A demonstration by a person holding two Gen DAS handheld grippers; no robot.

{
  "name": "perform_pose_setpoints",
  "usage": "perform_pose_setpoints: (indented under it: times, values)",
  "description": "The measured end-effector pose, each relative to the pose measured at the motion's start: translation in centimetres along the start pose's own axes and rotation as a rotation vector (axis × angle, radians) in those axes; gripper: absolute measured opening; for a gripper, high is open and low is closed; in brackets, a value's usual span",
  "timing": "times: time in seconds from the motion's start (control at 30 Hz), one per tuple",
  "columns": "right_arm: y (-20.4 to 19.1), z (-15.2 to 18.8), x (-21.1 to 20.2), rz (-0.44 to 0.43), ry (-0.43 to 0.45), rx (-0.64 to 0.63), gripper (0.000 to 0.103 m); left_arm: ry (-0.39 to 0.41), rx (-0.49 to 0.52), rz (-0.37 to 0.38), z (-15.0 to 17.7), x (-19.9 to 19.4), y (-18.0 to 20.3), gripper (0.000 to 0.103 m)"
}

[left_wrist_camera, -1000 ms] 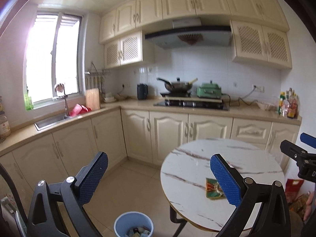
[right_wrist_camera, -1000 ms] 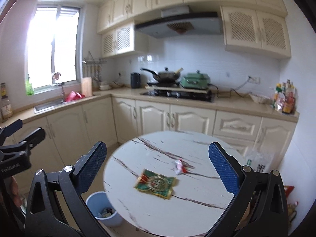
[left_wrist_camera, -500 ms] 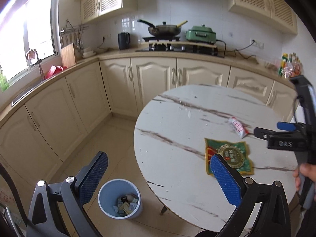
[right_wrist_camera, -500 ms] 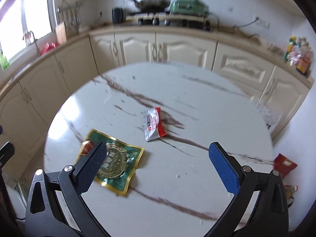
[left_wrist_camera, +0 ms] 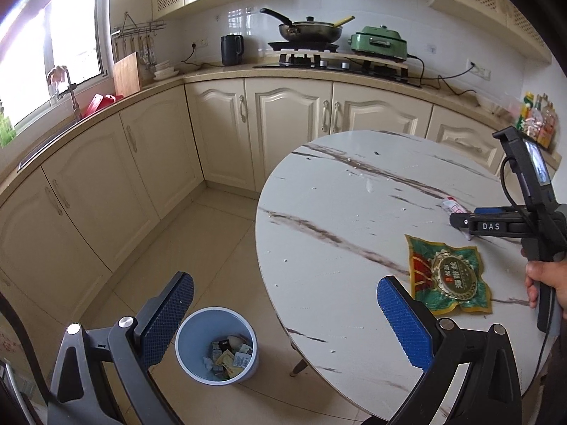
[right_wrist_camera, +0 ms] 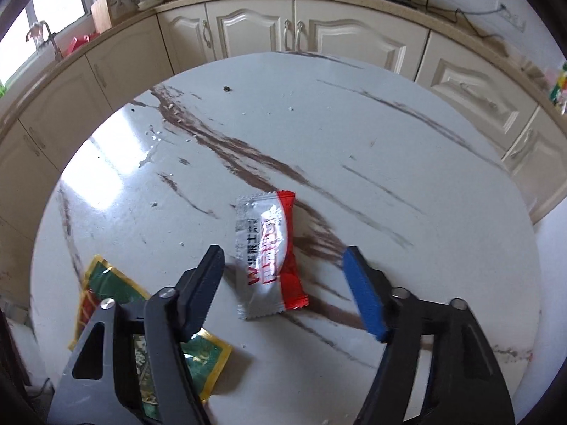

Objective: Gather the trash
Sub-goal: 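Grasp the red-white wrapper on the table with the right tool, then grasp the green-and-gold packet with the left tool while the right tool holds the wrapper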

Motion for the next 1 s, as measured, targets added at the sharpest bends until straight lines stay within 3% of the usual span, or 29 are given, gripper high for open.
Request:
perform_pose_setpoints:
  times: [0.1,0.17,0.2,0.47,0.63,0.7,1.0]
  values:
    - [-0.7,-0.2,-0.2,-0.02,0.01,-0.041,0.032,-0.008,-0.015,0.003,0.3,0.2,-0.5,0.102]
    - [-1.2,-0.1,-0.4,-0.028,0.015,-0.077,0.029,-0.013,-0.024,0.008,0.5,0.2,-1.0,0.102]
    - [-1.5,0.0,-0.6,-0.033,0.019,-0.092,0.018,-0.015,-0.028,0.011,0.8,0.0,-1.2,0.102]
    - [-1.3,2.6,-4.3,-0.034,0.045,-0.111,0.015,-0.039,-0.077,0.03,2.6,-0.5,-1.9,0.102]
    - [-4.6,5.3,-6.1,-0.025,0.017,-0.215,0.013,-0.069,-0.114,0.039,3.9,-0.4,-2.4,0.102]
    - [-5.3,5.7,-5.8,0.028,0.01,-0.247,0.013,-0.082,-0.135,0.055,4.4,-0.3,-2.7,0.102]
    - [-14.5,5.5,-5.0,-0.113,0.019,-0.33,0.013,-0.119,-0.269,0.145,6.1,-0.2,-4.3,0.102]
Point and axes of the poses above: each gripper's, at about its wrist camera, not at the fingertips, and x roughly the way its jaws point, y to its right, z to its underside, the point moved 9 cm from there along x, roughly the way its jaws point, and after that the axes turned 5 degrees about y, right-handed, at the moved point
